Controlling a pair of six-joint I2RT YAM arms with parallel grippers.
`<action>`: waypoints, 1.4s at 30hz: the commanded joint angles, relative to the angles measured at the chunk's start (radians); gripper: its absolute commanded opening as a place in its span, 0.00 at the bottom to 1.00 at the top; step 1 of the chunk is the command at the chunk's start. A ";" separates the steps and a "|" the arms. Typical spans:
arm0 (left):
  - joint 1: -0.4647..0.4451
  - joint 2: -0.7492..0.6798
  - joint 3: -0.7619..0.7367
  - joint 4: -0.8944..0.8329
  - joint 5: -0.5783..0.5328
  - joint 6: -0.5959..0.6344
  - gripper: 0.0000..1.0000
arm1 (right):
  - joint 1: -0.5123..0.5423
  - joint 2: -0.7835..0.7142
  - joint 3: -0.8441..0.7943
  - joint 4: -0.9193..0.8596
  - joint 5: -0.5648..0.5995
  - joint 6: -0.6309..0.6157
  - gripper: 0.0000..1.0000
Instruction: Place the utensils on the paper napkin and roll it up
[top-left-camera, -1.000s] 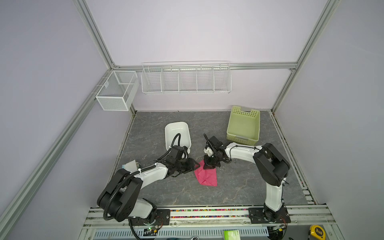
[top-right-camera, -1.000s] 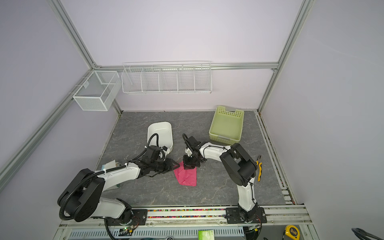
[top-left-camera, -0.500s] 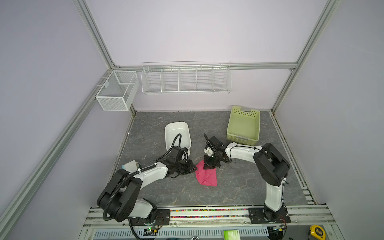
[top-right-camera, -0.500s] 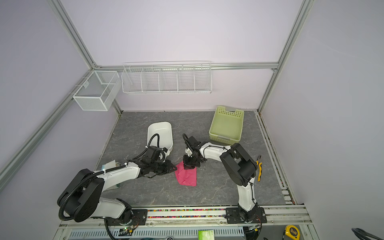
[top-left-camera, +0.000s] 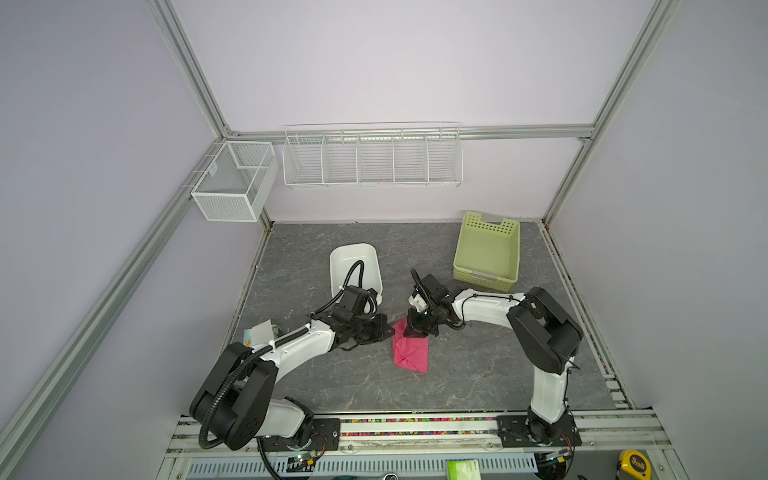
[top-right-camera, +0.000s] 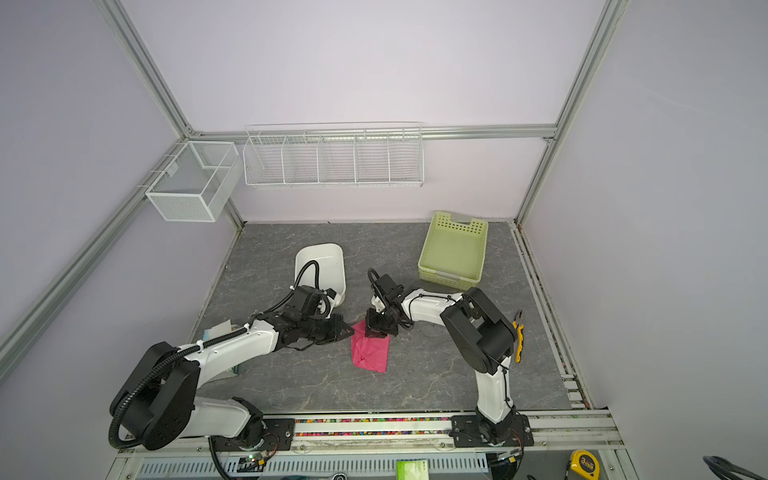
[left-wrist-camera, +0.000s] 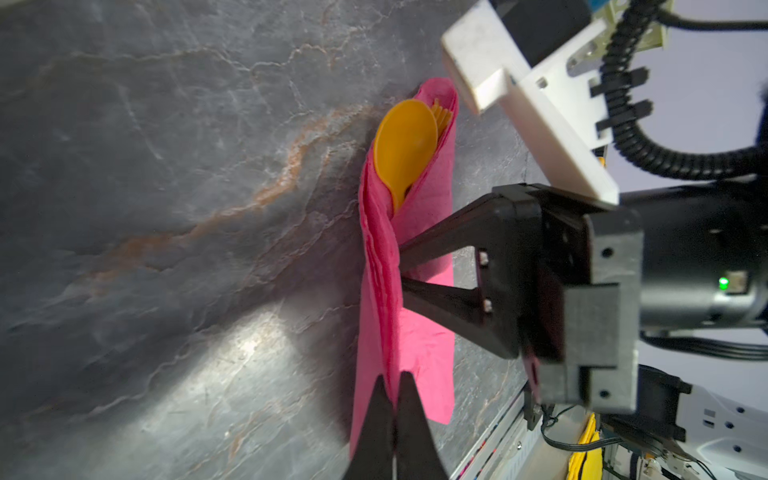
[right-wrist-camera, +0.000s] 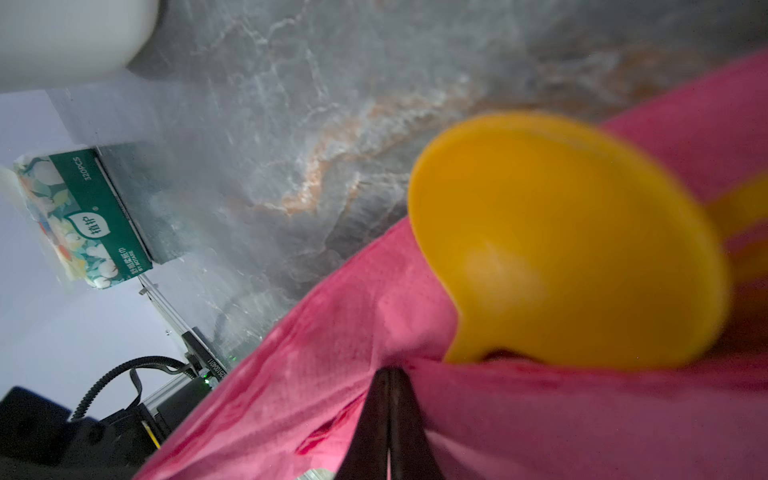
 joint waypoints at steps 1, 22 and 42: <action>0.000 0.003 0.003 0.087 0.080 -0.054 0.00 | 0.003 0.008 -0.030 0.008 0.044 0.043 0.07; -0.006 0.073 -0.012 0.070 0.041 -0.048 0.00 | -0.001 -0.045 -0.019 0.028 0.024 0.034 0.07; -0.007 0.064 -0.025 0.057 0.024 -0.037 0.00 | 0.019 -0.145 -0.014 -0.040 0.028 0.029 0.07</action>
